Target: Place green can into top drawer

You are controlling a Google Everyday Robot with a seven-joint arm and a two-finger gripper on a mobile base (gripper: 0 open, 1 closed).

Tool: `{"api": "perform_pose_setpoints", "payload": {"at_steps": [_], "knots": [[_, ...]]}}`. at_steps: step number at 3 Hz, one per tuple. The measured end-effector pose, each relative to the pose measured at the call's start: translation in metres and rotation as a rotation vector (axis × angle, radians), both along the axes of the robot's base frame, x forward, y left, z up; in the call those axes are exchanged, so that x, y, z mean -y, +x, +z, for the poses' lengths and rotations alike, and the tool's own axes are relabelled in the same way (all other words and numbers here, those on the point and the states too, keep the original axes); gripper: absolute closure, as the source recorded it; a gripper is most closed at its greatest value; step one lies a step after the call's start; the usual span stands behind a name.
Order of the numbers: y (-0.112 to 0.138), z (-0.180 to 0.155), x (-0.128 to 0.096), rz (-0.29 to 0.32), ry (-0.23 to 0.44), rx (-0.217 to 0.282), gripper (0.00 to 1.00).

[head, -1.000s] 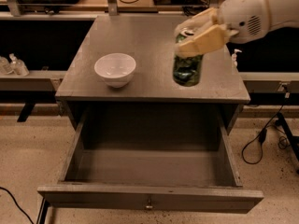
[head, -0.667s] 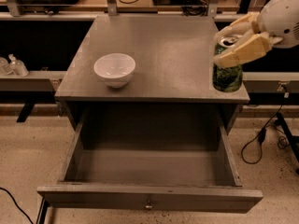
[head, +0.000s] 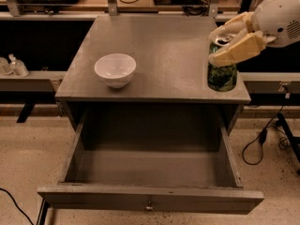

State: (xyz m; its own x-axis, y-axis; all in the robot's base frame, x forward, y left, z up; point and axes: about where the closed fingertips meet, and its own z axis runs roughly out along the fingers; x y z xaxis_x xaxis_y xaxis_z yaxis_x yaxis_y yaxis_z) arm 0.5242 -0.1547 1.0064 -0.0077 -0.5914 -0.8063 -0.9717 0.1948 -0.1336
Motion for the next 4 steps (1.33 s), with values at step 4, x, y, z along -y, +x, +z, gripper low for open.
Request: {"api": "perform_pose_setpoints", "payload": {"at_steps": [4], "knots": [[-0.083,-0.256,0.042,0.13,0.135,-0.092,1.0]]}}
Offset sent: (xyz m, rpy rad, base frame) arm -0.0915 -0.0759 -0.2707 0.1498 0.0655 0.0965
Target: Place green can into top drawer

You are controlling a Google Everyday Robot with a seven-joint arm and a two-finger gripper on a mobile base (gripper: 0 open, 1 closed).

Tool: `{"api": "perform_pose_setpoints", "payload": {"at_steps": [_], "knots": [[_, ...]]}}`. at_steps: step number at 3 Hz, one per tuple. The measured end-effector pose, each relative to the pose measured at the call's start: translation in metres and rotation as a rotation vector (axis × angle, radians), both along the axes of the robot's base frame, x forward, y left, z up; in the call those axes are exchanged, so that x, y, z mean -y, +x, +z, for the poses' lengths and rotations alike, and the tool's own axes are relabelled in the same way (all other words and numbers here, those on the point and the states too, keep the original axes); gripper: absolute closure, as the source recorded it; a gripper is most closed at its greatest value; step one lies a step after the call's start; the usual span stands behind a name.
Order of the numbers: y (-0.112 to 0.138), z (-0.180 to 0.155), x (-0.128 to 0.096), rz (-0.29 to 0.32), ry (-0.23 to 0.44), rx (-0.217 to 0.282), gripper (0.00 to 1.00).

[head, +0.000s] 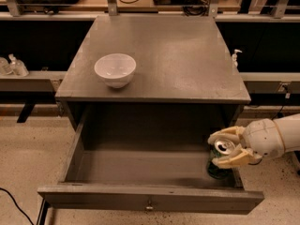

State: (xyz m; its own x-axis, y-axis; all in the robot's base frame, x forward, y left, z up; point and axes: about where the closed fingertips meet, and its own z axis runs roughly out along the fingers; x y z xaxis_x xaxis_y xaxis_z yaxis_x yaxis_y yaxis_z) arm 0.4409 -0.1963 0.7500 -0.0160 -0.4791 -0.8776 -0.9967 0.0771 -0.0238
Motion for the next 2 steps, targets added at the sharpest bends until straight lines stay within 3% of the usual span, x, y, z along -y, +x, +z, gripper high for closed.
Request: {"api": "perform_pose_setpoints", "payload": {"at_steps": [1,2], "knots": [[0.003,0.006,-0.008,0.014,0.007,-0.005,1.0],[0.024,0.003,-0.041,0.053,0.031,0.025,1.0]]}}
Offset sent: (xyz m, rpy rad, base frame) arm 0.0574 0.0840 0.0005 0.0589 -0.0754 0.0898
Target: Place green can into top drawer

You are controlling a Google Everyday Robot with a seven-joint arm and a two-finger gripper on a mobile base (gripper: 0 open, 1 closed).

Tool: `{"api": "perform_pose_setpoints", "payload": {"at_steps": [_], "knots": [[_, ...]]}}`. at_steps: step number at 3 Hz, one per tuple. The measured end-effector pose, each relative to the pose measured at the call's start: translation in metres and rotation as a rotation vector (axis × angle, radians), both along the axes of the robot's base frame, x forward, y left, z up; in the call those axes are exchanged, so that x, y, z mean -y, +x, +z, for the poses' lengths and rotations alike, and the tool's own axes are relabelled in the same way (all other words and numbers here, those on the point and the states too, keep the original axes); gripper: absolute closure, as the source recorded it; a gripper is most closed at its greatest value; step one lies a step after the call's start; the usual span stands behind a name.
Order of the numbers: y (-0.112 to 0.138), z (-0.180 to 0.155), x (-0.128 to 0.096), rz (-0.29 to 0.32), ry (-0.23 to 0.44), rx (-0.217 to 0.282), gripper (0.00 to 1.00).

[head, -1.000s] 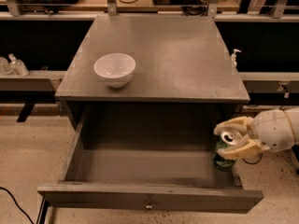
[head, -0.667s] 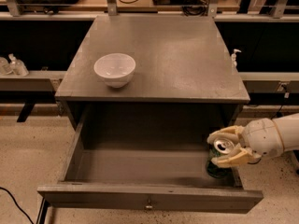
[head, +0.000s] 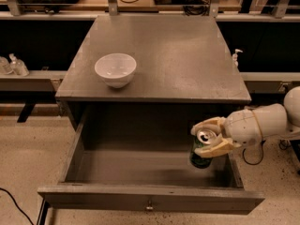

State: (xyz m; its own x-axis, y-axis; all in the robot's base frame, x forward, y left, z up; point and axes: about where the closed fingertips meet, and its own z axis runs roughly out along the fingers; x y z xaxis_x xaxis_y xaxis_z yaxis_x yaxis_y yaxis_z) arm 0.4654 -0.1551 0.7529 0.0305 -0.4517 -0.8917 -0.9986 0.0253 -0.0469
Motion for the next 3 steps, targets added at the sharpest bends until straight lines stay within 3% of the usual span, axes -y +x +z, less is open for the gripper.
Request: {"api": "perform_pose_setpoints", "payload": {"at_steps": [1,2,3], "knots": [[0.019,-0.014,-0.033,-0.027,0.04,0.033,1.0],[0.02,-0.039,-0.046,-0.07,0.016,0.013,1.0],[0.017,-0.065,-0.056,-0.089,-0.016,-0.036,0.84]]}}
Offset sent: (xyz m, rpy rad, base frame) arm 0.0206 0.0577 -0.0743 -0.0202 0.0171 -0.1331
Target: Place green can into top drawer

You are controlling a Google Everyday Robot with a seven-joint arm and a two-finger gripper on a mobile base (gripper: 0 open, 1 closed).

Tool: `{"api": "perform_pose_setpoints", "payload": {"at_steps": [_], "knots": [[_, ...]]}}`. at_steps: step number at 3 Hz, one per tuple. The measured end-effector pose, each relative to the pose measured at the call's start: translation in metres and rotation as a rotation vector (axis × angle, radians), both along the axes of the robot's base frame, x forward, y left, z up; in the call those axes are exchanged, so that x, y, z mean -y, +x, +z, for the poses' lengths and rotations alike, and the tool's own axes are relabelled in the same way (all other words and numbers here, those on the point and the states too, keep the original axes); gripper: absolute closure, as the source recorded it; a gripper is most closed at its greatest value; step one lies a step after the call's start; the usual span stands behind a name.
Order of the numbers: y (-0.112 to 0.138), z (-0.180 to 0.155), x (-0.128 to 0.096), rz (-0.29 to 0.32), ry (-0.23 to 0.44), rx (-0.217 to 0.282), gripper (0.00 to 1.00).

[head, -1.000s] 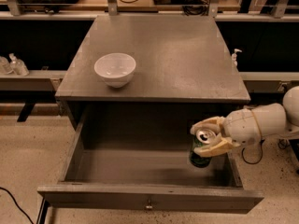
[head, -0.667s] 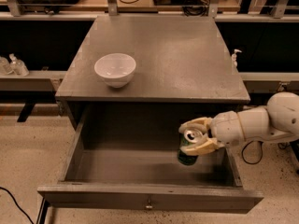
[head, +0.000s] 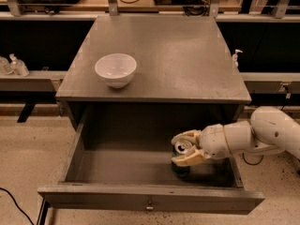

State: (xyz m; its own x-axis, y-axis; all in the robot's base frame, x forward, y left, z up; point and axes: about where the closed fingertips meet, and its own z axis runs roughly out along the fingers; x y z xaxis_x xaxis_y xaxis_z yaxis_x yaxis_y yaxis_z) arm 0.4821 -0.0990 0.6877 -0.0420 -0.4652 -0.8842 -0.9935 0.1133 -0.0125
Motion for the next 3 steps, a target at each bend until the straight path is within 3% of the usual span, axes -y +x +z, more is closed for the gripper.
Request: {"api": "perform_pose_setpoints", "payload": {"at_steps": [3], "knots": [[-0.0011,-0.0009,-0.0057,0.011,0.003,-0.003,0.14]]}}
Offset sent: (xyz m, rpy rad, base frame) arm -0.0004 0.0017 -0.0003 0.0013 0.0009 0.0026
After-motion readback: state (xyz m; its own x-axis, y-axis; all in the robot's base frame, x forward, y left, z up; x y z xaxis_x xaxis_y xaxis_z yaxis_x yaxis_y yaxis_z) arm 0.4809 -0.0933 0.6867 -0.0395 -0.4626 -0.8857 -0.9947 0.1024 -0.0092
